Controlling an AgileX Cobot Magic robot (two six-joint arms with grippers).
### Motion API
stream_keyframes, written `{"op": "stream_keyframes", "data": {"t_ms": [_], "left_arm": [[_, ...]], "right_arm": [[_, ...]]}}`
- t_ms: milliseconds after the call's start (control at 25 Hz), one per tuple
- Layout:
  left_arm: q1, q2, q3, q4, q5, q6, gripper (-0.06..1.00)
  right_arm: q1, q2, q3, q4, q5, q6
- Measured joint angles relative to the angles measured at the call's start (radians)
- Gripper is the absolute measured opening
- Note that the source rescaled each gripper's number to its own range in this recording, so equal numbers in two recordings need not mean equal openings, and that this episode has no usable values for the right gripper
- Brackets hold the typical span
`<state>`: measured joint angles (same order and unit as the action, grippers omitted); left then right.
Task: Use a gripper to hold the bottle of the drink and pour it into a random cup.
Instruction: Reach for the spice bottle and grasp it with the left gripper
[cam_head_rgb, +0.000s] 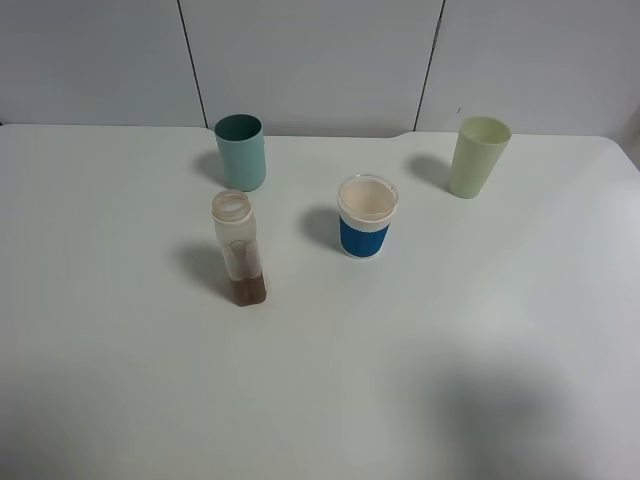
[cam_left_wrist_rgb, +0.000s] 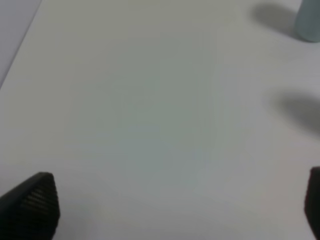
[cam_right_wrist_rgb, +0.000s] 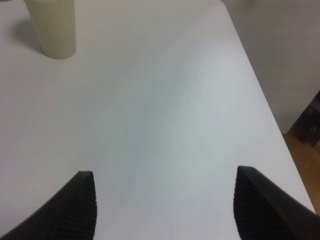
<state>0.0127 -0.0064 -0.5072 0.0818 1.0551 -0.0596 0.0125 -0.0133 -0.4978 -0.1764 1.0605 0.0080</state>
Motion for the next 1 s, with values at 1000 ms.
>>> {"op": "stream_keyframes", "data": {"t_ms": [1000], "left_arm": [[0.0, 0.0, 0.0, 0.0, 0.0, 0.0, 1.0]], "right_arm": [[0.0, 0.0, 0.0, 0.0, 0.0, 0.0]]}}
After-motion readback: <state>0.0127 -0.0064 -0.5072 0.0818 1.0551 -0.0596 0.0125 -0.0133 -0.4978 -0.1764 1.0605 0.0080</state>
